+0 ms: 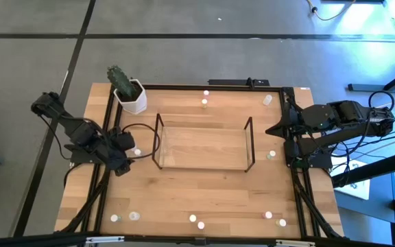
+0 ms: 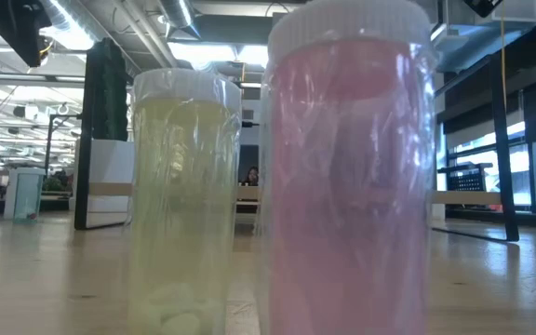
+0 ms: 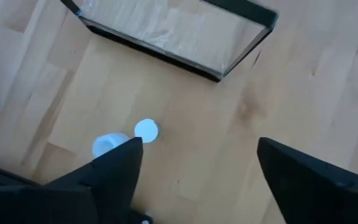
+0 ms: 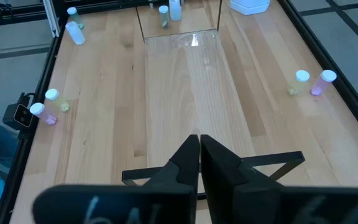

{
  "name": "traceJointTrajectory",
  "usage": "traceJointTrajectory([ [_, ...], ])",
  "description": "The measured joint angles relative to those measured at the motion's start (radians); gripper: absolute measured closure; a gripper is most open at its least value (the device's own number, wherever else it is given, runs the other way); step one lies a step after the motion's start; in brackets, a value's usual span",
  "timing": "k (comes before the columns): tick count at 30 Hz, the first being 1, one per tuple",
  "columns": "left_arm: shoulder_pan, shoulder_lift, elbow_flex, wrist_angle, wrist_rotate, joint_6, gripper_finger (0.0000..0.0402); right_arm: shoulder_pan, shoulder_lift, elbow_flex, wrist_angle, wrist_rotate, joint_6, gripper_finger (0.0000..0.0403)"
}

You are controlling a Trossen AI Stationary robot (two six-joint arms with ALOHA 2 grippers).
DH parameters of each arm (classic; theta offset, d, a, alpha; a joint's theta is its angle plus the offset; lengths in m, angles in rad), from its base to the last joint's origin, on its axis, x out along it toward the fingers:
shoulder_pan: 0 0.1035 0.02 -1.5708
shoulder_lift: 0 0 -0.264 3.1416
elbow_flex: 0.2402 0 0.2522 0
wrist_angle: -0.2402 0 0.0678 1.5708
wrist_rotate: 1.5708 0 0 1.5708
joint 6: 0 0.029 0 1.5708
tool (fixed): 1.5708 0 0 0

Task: Pick and place medicine bottles onto shelf by color
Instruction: Put the top left blue pill bottle on the shelf

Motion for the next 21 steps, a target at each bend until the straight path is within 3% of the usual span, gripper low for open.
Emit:
traceJointTrajectory([
  [9, 0.0, 0.051, 0.0, -0.009, 0.001, 0.112, 0.0069, 0.0, 0.0, 0.0, 0.0, 0.0, 0.0, 0.0385],
  [21, 0.084, 0.034, -0.001, -0.002, 0.052, 0.108, 0.0069, 0.0, 0.0, 0.0, 0.0, 0.0, 0.0, 0.0385],
])
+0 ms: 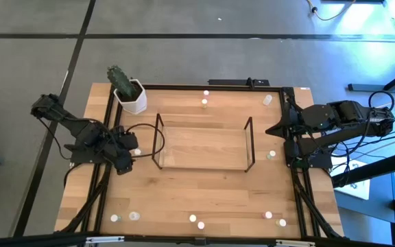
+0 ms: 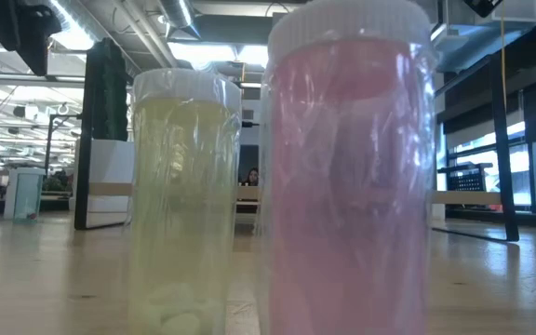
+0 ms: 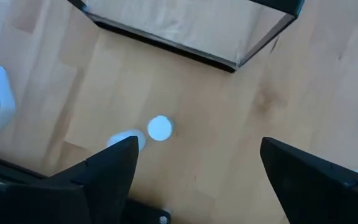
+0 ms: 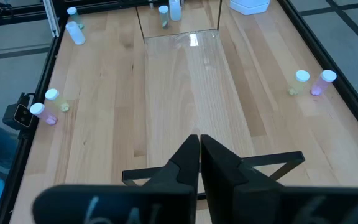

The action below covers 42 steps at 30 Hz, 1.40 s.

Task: Pick and place medicine bottles onto shelf by color
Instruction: Put the top left blue pill bottle on the shelf

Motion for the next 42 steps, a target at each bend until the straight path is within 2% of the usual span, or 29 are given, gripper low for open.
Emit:
traceJointTrajectory([
  [6, 0.057, -0.006, -0.087, 0.078, 0.102, -0.166, 0.0069, 0.0, 0.0, 0.0, 0.0, 0.0, 0.0, 0.0385],
  [9, 0.069, -0.006, -0.12, 0.096, 0.106, -0.288, 0.0069, 0.0, 0.0, 0.0, 0.0, 0.0, 0.0, 0.0385],
  [12, 0.076, -0.006, -0.132, 0.086, 0.071, -0.449, 0.0069, 0.0, 0.0, 0.0, 0.0, 0.0, 0.0, 0.0385],
  [17, 0.081, -0.006, -0.132, 0.054, -0.009, -0.821, 0.0069, 0.0, 0.0, 0.0, 0.0, 0.0, 0.0, 0.0385],
  [22, 0.081, -0.006, -0.132, 0.002, -0.095, -0.996, 0.0069, 0.0, 0.0, 0.0, 0.0, 0.0, 0.0, 0.0385],
  [27, 0.081, 0.003, -0.164, -0.006, -0.094, -1.178, 0.0069, 0.0, 0.0, 0.0, 0.0, 0.0, 0.0, 0.0385],
  [32, 0.081, 0.003, -0.224, 0.044, -0.075, -1.298, 0.0069, 0.0, 0.0, 0.0, 0.0, 0.0, 0.0, 0.0385],
  [42, 0.087, 0.004, -0.302, 0.068, -0.069, -1.408, 0.0069, 0.0, 0.0, 0.0, 0.0, 0.0, 0.0, 0.0385],
])
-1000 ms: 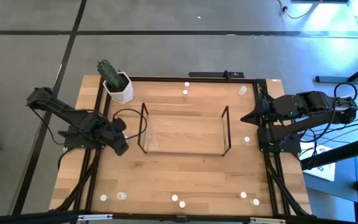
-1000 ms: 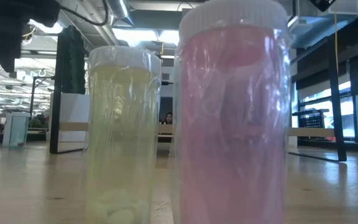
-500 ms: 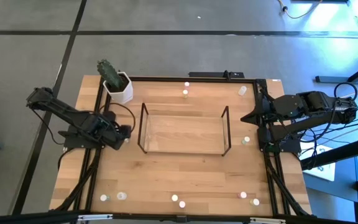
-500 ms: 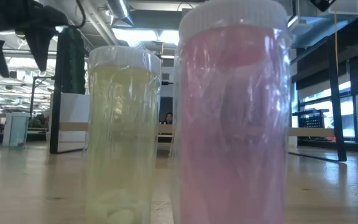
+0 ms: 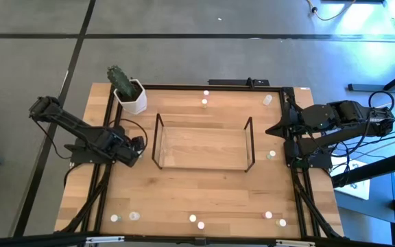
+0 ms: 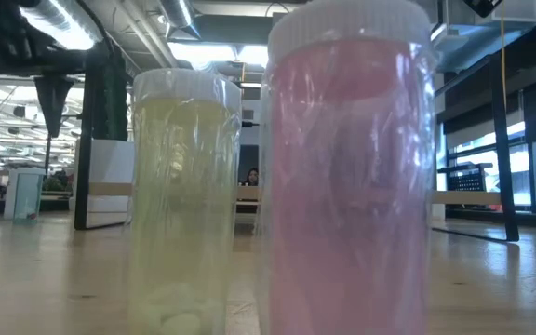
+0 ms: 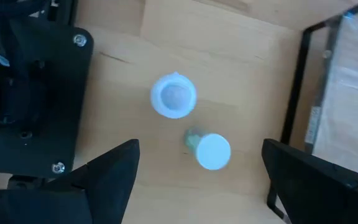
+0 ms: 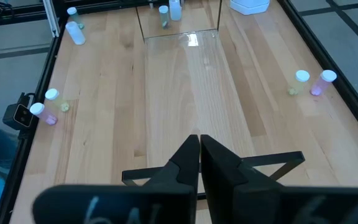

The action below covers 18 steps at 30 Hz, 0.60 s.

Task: Pick and place medicine bottles onto shelf by color
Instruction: Put the top left blue pill bottle on the shelf

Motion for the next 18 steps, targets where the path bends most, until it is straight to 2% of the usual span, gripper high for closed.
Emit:
traceJointTrajectory([
  [9, 0.035, 0.02, -0.025, 0.01, -0.007, -0.053, 0.0069, 0.0, 0.0, 0.0, 0.0, 0.0, 0.0, 0.0385],
  [18, 0.098, 0.077, -0.025, 0.117, 0.01, -0.052, 0.0069, 0.0, 0.0, 0.0, 0.0, 0.0, 0.0, 0.0385],
])
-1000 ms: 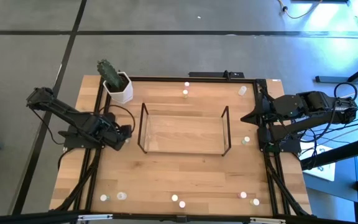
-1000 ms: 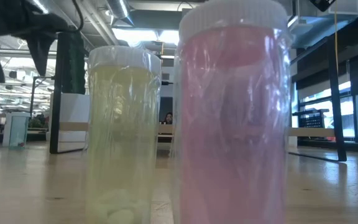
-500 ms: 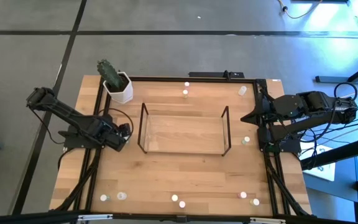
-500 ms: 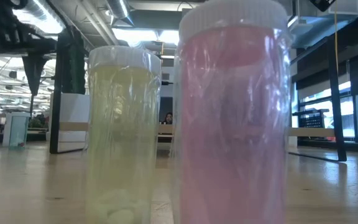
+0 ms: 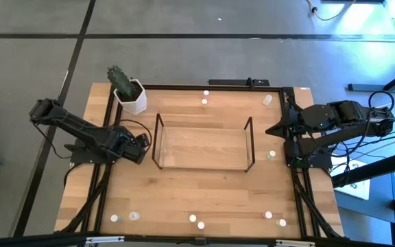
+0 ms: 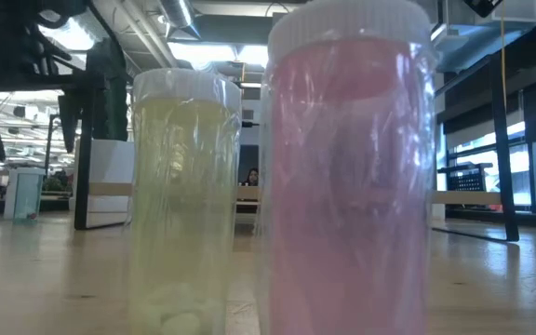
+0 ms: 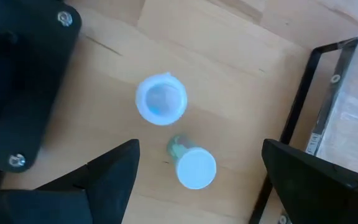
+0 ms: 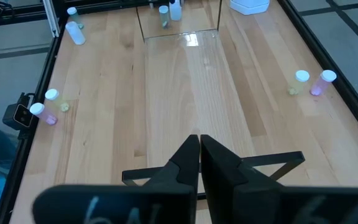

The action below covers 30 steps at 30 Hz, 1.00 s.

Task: Pick and place medicine bottles onto shelf by color
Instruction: Put the top left blue pill bottle on the shelf

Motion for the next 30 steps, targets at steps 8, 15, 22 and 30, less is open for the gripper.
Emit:
traceJointTrajectory([
  [8, 0.029, 0.067, 0.0, 0.1, 0.071, -0.076, 0.0069, 0.0, 0.0, 0.0, 0.0, 0.0, 0.0, 0.0385],
  [15, 0.029, 0.122, 0.0, 0.105, 0.072, -0.152, 0.0069, 0.0, 0.0, 0.0, 0.0, 0.0, 0.0, 0.0385],
  [22, 0.029, 0.14, 0.0, 0.105, 0.071, -0.151, 0.0069, 0.0, 0.0, 0.0, 0.0, 0.0, 0.0, 0.0385],
  [30, 0.066, 0.14, 0.0, 0.105, 0.068, -0.152, 0.0069, 0.0, 0.0, 0.0, 0.0, 0.0, 0.0, 0.0385],
])
